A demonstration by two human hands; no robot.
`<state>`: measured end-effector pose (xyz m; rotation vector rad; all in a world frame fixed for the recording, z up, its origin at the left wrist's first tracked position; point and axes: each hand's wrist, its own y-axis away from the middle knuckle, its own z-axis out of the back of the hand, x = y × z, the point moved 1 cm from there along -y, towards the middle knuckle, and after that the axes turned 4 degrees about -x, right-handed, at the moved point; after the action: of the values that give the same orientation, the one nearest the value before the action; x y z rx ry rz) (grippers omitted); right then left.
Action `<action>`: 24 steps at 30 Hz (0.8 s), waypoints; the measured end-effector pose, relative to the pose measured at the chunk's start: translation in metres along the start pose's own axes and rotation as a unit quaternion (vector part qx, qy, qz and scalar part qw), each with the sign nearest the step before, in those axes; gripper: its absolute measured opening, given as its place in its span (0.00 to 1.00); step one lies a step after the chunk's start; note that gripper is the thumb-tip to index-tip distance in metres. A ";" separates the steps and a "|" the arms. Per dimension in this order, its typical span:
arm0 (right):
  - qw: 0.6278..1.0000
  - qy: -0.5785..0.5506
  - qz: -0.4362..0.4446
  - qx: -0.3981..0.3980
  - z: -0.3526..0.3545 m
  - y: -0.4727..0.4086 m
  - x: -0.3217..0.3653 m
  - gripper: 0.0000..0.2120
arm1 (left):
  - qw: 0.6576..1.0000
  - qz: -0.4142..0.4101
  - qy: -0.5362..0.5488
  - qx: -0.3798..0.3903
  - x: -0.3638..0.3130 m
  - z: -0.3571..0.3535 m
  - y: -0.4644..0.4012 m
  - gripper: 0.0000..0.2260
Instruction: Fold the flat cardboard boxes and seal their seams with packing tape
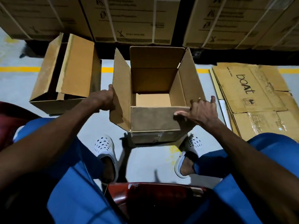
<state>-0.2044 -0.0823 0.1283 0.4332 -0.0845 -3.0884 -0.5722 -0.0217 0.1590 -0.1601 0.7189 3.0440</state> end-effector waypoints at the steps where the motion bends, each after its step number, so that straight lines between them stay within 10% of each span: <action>1: 1.000 0.004 -0.016 -0.006 -0.004 -0.005 0.001 0.48 | 1.000 0.000 0.015 -0.001 -0.004 0.002 -0.003 0.41; 7: 0.997 0.048 -0.048 0.038 -0.053 -0.029 0.014 0.52 | 0.997 0.016 0.057 0.049 -0.015 0.009 -0.018 0.33; 12: 0.985 0.116 0.066 0.111 -0.086 -0.027 0.031 0.30 | 0.991 0.015 0.109 0.077 -0.018 0.012 -0.046 0.28; 17: 0.977 0.047 0.099 0.181 -0.081 -0.062 0.020 0.31 | 0.988 0.021 0.148 0.030 -0.032 0.031 -0.073 0.33; 24: 0.988 -0.149 0.015 0.027 -0.045 -0.169 0.005 0.47 | 0.956 0.033 0.291 -0.017 -0.035 0.056 -0.112 0.23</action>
<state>-0.1987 0.0835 0.0739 -0.0326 -0.1778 -3.1006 -0.5390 0.1041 0.1627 -1.0852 0.6906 3.0730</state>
